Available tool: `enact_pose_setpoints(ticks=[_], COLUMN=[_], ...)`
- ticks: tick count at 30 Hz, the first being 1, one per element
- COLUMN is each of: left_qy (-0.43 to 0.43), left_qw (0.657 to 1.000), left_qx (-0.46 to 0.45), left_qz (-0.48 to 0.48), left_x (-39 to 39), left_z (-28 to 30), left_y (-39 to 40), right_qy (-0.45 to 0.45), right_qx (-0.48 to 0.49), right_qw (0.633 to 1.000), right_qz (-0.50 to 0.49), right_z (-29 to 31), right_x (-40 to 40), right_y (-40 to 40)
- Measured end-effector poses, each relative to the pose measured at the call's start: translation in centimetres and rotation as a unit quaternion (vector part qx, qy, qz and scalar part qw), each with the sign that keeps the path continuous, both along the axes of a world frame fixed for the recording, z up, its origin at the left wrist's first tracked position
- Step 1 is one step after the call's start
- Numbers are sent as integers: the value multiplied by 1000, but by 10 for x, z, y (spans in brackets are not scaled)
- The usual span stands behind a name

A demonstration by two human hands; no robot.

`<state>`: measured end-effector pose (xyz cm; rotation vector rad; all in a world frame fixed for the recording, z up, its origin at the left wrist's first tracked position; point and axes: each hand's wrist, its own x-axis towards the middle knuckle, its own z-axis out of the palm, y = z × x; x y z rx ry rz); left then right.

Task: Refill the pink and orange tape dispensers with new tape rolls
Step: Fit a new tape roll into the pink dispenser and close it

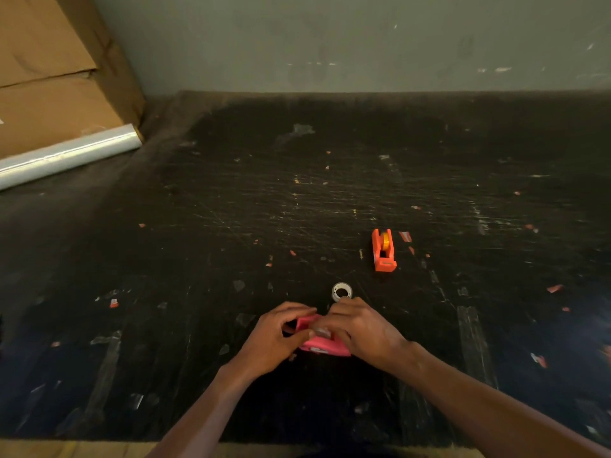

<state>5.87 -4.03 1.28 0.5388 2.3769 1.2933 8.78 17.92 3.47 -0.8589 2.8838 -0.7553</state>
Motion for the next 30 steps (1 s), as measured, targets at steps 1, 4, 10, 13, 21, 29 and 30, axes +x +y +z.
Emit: enact_pose_setpoints(ticks=[1,4,10,13,21,29,30], left_qy=[-2,-11,-26,-23,-11,-37,-37], left_qw=[1000,1000,1000,1000,999,999,999], left_qx=[-1,0,7,11,15,4,3], left_qz=[-1,1,10,13,32,36,37], left_x=[0,-1,-1,0,2,3,3], left_z=[1,2,0,-2,-5,3,3], left_y=[0,1,1,2,2,3,3], right_qy=[1,14,30,49,86,88,86], right_qx=[5,30,79,79,31,27,23], right_qw=[1000,999,994,994,995,994,994], right_qz=[8,38,75,59,-27,-53,-59], right_z=[2,6,11,7,-8,-18,-21], right_x=[-2,-9,-16,-15,11,26,28], right_y=[0,-2,-4,-7,19,42,43])
